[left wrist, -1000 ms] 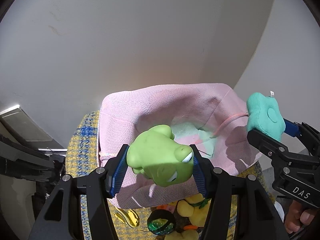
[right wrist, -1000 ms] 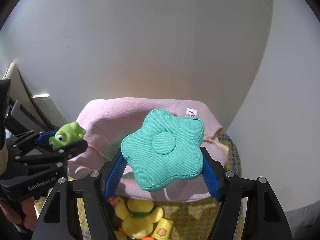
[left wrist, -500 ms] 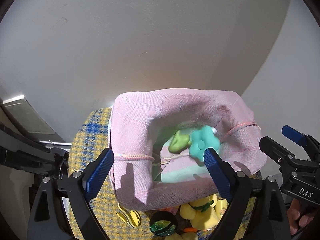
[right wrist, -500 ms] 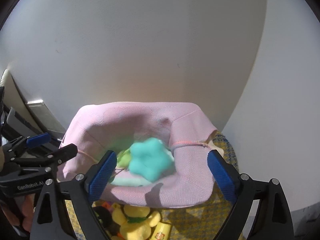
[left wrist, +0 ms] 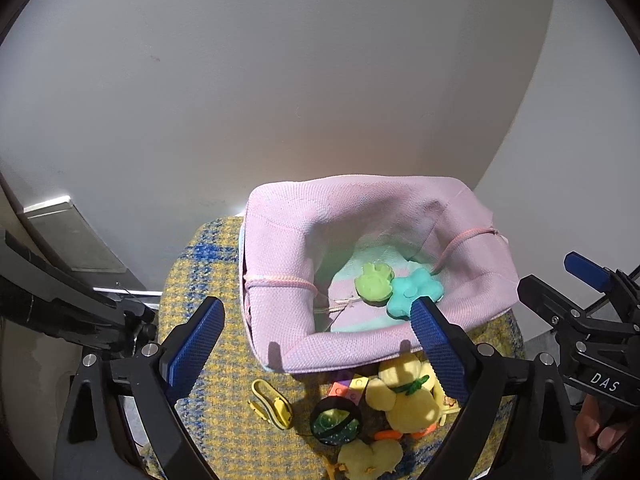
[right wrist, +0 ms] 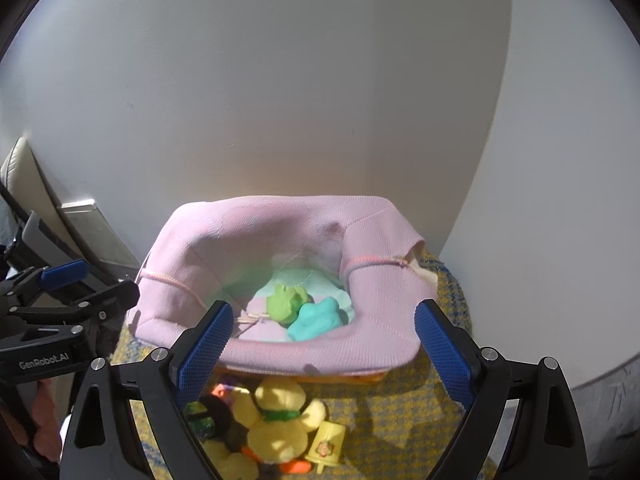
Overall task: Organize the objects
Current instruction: 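Open both tools to drop the frog and star cushion into the basket, then move both tools back down toward the remaining toys on the cloth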
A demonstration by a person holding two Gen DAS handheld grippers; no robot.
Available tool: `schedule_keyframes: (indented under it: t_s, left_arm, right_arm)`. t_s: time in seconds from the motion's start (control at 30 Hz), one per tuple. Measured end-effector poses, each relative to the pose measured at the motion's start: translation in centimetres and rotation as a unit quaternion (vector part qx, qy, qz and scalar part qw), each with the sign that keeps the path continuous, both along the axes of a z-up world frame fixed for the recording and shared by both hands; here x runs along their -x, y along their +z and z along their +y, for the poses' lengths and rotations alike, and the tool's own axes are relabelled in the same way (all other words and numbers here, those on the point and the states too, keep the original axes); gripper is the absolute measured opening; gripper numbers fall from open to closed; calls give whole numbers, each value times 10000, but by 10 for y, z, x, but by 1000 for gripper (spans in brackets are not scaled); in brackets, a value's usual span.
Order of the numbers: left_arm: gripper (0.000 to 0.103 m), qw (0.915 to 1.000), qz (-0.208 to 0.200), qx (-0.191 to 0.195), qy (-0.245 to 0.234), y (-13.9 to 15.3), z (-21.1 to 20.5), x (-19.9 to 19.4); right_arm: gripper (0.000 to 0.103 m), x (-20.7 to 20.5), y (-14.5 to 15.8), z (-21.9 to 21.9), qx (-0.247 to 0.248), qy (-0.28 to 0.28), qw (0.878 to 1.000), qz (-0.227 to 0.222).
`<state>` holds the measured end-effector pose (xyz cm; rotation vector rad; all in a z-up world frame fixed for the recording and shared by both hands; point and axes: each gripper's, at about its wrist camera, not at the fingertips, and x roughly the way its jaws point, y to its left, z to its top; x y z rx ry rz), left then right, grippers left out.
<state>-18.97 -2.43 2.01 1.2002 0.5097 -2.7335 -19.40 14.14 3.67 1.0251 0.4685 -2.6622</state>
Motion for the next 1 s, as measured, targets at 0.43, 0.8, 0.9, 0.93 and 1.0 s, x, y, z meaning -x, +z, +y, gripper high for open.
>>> schedule_keyframes:
  t_s: [0.43, 0.8, 0.9, 0.93, 1.0]
  left_arm:
    - [103, 9999, 84, -50, 68, 0, 14, -40]
    - [103, 9999, -16, -78, 104, -22, 28, -62]
    - [103, 9999, -44, -100, 114, -30, 33, -67]
    - [103, 9999, -57, -111, 111, -32, 35, -68]
    - [103, 9998, -99, -133, 81, -38, 40, -71]
  right_arm:
    - [93, -41, -4, 17, 160, -85, 9997, 135]
    - [96, -65, -30, 35, 140, -177, 9997, 52]
    - [96, -70, -38, 41, 127, -229, 9997, 5]
    - [96, -72, -40, 42, 123, -237, 9996, -13]
    - [96, -75, -45, 45, 100, -261, 9996, -34]
